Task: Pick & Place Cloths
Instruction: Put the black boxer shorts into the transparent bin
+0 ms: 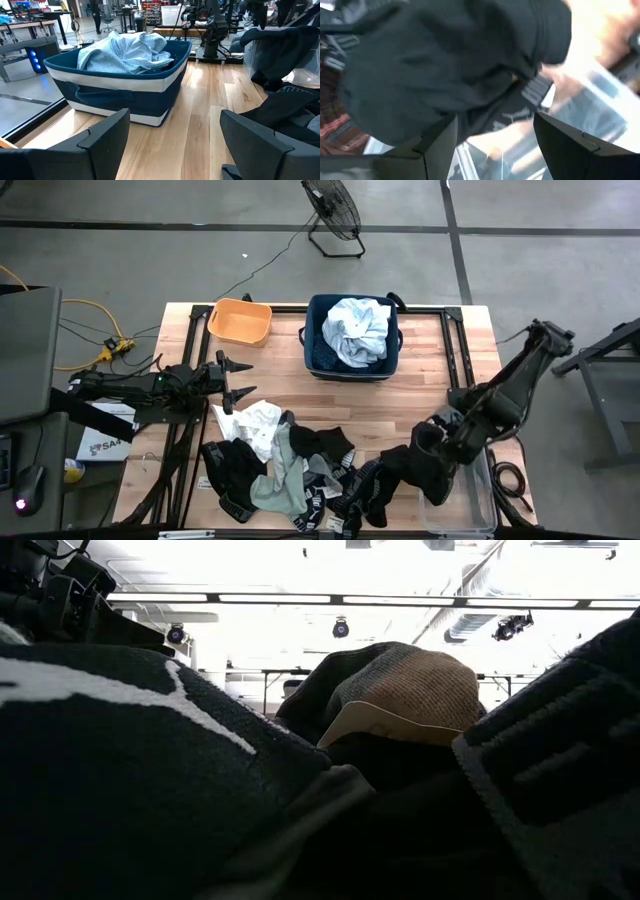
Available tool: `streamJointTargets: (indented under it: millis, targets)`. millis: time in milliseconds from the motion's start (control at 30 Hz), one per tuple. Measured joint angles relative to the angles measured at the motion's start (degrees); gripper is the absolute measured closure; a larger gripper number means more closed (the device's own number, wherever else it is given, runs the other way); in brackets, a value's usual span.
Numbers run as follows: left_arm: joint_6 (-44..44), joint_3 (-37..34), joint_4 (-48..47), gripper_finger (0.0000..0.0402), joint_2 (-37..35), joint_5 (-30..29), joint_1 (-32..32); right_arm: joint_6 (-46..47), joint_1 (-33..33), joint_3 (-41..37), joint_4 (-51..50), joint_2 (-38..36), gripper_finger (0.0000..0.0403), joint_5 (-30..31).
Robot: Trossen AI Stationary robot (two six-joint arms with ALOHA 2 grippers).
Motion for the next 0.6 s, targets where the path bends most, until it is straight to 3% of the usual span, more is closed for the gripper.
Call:
streamJointTargets:
  millis: [367, 600]
  targets:
    - [-0.01, 0.00, 0.00, 0.0096, 0.00, -0.01, 0.00, -12.91, -8.30, 0.00, -1.35, -1.21, 0.0149, 2.14]
    - [-0.01, 0.00, -0.01, 0.0096, 0.00, -0.02, 0.00, -18.88, -11.93, 0.00, -1.82, -1.21, 0.0149, 0.50]
